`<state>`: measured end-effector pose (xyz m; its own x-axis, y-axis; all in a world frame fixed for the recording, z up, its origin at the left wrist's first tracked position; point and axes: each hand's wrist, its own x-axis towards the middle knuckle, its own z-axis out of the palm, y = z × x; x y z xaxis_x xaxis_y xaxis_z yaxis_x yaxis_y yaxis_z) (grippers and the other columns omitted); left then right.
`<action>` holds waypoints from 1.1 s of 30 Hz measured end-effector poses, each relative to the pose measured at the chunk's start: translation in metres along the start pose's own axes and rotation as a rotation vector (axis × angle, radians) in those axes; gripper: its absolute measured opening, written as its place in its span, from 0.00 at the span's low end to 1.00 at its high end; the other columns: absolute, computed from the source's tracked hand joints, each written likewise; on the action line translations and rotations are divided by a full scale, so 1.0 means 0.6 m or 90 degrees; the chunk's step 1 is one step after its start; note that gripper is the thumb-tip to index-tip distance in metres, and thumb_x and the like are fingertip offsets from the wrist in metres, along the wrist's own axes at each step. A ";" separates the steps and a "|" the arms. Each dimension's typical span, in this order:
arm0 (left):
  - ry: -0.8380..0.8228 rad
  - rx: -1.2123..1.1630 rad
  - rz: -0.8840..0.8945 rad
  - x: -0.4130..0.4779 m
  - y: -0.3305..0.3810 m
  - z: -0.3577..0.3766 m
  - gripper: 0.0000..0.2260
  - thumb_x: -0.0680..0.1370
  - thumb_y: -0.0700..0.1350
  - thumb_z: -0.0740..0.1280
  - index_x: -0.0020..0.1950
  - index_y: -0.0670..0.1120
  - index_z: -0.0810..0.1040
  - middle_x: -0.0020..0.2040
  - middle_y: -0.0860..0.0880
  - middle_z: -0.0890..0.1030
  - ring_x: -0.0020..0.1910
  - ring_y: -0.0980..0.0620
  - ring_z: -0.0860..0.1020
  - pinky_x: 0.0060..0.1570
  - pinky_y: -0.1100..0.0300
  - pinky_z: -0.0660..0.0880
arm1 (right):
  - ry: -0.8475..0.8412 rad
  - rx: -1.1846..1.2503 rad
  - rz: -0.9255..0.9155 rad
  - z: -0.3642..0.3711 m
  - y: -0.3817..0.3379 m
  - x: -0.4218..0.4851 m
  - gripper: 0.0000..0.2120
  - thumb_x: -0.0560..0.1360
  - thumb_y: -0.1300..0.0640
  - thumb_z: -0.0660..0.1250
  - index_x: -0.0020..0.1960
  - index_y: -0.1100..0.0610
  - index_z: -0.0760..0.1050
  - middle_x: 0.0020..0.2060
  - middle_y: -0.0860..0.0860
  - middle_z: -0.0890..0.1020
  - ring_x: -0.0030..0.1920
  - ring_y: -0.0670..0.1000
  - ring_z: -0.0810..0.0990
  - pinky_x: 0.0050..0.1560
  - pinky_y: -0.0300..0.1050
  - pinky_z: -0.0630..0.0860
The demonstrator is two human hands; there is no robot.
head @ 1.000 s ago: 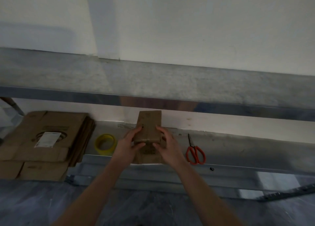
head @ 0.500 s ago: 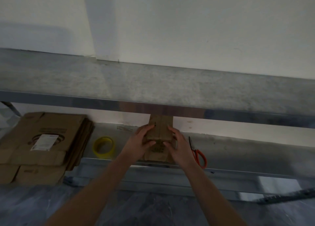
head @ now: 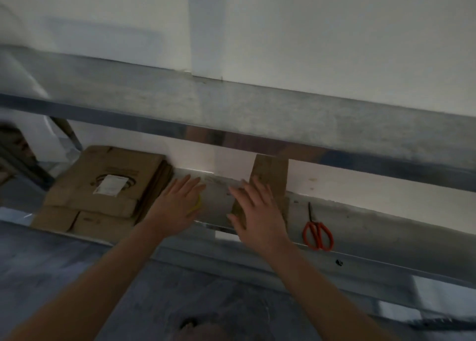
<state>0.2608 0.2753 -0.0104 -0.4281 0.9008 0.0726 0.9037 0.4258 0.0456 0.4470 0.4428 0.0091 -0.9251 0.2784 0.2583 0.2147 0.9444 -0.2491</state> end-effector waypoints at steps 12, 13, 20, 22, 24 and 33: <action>-0.188 -0.036 0.003 -0.019 -0.170 0.134 0.28 0.81 0.58 0.55 0.78 0.49 0.55 0.78 0.49 0.55 0.77 0.49 0.52 0.75 0.55 0.49 | -0.057 -0.188 0.124 0.138 -0.125 0.079 0.23 0.77 0.48 0.66 0.71 0.53 0.73 0.70 0.55 0.74 0.75 0.60 0.64 0.77 0.62 0.44; -0.187 -0.044 0.023 -0.015 -0.175 0.136 0.28 0.81 0.58 0.55 0.78 0.49 0.56 0.78 0.49 0.56 0.77 0.49 0.53 0.74 0.55 0.50 | -0.045 -0.198 0.145 0.134 -0.119 0.074 0.23 0.77 0.49 0.67 0.70 0.53 0.73 0.70 0.56 0.74 0.75 0.60 0.65 0.77 0.63 0.48; -0.153 -0.079 0.099 0.026 -0.193 0.135 0.28 0.80 0.57 0.58 0.78 0.49 0.57 0.78 0.50 0.56 0.77 0.49 0.55 0.73 0.56 0.52 | 0.023 -0.191 0.252 0.097 -0.106 0.044 0.24 0.76 0.54 0.67 0.71 0.56 0.72 0.70 0.57 0.73 0.75 0.60 0.64 0.75 0.62 0.58; -0.154 -0.099 0.112 0.042 -0.189 0.130 0.28 0.80 0.58 0.57 0.78 0.49 0.56 0.78 0.50 0.56 0.77 0.49 0.53 0.74 0.56 0.49 | 0.037 -0.184 0.266 0.091 -0.102 0.045 0.24 0.77 0.54 0.66 0.72 0.56 0.71 0.71 0.57 0.72 0.76 0.60 0.63 0.75 0.62 0.57; -0.139 -0.105 0.125 0.054 -0.184 0.125 0.28 0.80 0.59 0.56 0.78 0.50 0.55 0.78 0.50 0.56 0.77 0.50 0.53 0.74 0.56 0.48 | 0.065 -0.182 0.256 0.088 -0.100 0.048 0.23 0.77 0.53 0.65 0.72 0.55 0.71 0.70 0.58 0.72 0.75 0.60 0.63 0.75 0.62 0.56; -0.127 -0.095 0.143 0.033 -0.195 0.131 0.29 0.80 0.59 0.57 0.77 0.49 0.57 0.77 0.50 0.58 0.76 0.49 0.55 0.74 0.56 0.50 | -0.132 -0.013 0.276 0.219 -0.133 0.074 0.30 0.79 0.44 0.57 0.78 0.51 0.58 0.77 0.54 0.60 0.79 0.56 0.51 0.78 0.56 0.41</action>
<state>0.1471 0.2501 -0.0927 -0.1944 0.9760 -0.0979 0.9576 0.2105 0.1970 0.3478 0.3567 -0.0820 -0.7916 0.6084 -0.0569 0.5983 0.7528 -0.2745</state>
